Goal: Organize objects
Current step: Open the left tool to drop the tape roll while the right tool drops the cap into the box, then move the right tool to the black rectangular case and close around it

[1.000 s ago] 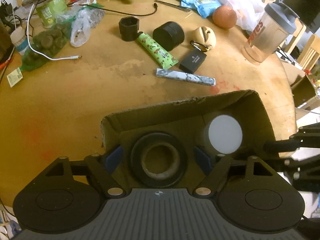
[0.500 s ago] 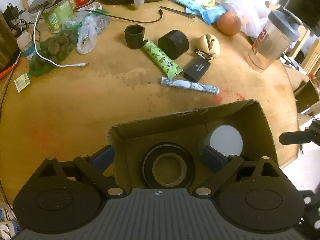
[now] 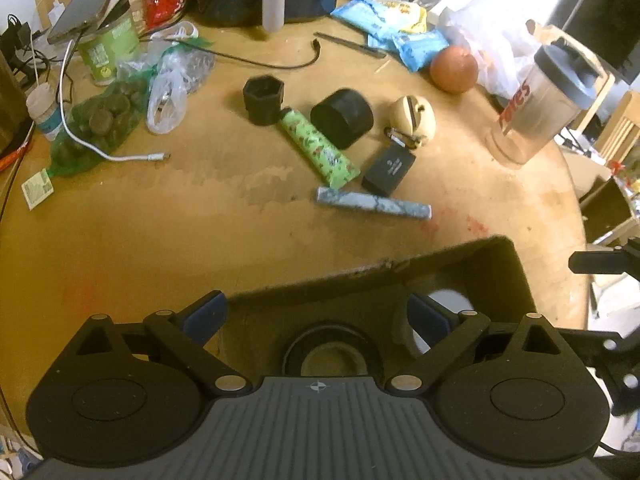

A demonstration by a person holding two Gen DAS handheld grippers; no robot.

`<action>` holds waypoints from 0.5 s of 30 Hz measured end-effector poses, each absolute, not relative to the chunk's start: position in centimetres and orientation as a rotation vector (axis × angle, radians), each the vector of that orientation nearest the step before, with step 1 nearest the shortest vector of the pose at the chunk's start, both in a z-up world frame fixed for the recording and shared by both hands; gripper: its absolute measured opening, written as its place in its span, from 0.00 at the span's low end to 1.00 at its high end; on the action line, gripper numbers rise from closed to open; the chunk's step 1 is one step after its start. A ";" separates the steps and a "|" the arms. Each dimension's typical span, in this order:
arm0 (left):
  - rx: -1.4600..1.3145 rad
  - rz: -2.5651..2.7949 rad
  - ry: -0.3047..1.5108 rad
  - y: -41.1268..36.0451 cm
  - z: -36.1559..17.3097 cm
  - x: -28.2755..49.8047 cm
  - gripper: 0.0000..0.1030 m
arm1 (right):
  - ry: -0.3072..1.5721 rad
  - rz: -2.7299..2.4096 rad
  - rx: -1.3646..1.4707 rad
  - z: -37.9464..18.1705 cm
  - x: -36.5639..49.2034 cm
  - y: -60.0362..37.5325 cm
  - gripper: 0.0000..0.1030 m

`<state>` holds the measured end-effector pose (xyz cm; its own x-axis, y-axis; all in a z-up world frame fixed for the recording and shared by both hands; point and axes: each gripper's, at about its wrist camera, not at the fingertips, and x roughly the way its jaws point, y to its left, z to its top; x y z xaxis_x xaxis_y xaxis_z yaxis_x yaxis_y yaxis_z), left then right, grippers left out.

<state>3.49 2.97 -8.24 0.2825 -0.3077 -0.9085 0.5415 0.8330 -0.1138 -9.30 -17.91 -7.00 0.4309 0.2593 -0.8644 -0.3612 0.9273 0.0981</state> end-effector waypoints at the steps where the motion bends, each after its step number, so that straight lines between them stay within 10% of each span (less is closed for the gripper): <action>1: 0.232 -0.577 1.145 2.9 -8.1 3.6 0.96 | 1.056 0.373 -0.108 -7.0 -9.1 -18.1 1.00; 15: 0.211 -0.574 1.089 2.9 -7.5 4.9 0.96 | 1.043 0.249 -0.120 -6.9 -6.4 -19.1 1.00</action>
